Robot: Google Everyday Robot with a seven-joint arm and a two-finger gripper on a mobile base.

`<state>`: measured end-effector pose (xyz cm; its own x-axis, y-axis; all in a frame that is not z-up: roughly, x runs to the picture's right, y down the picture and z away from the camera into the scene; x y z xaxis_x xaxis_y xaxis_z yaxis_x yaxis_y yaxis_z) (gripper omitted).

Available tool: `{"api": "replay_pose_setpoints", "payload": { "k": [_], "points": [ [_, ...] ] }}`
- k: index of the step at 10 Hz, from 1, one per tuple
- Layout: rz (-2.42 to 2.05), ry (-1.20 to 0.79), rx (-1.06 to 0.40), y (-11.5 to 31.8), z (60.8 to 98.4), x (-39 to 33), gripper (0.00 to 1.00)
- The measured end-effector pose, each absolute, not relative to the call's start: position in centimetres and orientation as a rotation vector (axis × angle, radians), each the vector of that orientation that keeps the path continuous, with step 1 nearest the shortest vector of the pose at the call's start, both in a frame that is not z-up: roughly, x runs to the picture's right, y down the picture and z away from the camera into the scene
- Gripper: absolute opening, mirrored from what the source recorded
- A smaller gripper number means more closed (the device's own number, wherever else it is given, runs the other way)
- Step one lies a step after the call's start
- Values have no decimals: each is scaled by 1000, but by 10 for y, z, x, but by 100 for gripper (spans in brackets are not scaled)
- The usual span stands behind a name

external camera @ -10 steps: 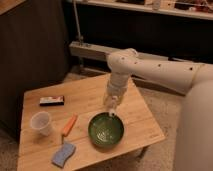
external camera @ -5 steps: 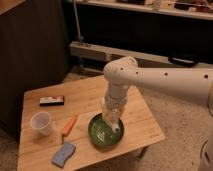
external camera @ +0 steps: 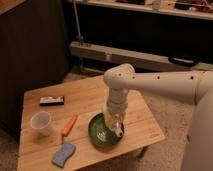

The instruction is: Place the bottle in the ceramic bowl

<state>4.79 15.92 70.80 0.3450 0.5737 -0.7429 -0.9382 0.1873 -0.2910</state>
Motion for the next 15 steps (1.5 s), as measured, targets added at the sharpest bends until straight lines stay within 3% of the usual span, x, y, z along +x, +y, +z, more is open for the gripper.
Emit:
{"api": "replay_pose_setpoints", "payload": {
  "k": [6, 8, 15],
  "points": [
    [1106, 654, -824, 182, 727, 62, 76],
    [1106, 704, -801, 185, 734, 63, 80],
    [1213, 762, -670, 161, 742, 81, 80]
  ]
}}
